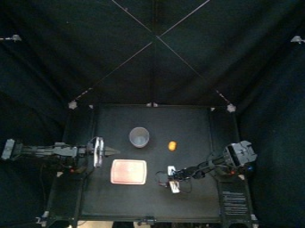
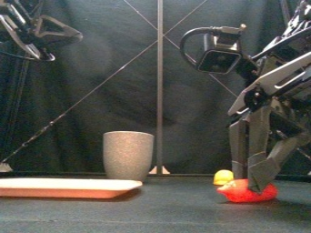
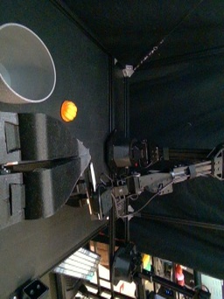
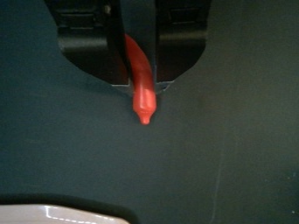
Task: Pick the red chile then place it on the pink plate
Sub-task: Place red chile on the pink plate
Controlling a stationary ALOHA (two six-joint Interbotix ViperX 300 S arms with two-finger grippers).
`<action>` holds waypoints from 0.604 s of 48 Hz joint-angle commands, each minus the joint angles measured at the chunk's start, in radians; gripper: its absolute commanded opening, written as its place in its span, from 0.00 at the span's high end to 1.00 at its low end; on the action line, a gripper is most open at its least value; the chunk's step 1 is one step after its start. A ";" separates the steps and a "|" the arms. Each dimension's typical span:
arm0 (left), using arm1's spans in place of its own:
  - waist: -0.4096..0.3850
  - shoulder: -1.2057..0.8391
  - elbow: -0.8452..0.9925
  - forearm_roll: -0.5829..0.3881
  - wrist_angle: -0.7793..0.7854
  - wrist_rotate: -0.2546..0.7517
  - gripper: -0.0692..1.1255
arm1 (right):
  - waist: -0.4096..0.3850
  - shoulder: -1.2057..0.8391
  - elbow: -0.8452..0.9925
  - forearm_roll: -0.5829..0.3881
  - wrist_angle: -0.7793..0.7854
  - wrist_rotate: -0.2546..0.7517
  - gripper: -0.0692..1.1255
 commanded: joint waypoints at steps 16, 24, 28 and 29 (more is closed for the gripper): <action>0.006 0.003 -0.012 0.002 -0.003 0.000 0.96 | -0.133 0.043 -0.351 -0.190 -0.003 -0.003 0.57; 0.012 0.002 -0.008 0.002 -0.003 0.000 0.96 | -0.164 0.164 -0.537 -0.261 -0.005 0.000 0.57; 0.017 0.000 -0.005 0.002 -0.002 0.000 0.96 | -0.173 0.219 -0.603 -0.267 0.000 0.002 0.56; 0.018 0.000 -0.005 0.000 -0.002 0.000 0.96 | -0.175 0.232 -0.617 -0.267 0.000 0.002 0.56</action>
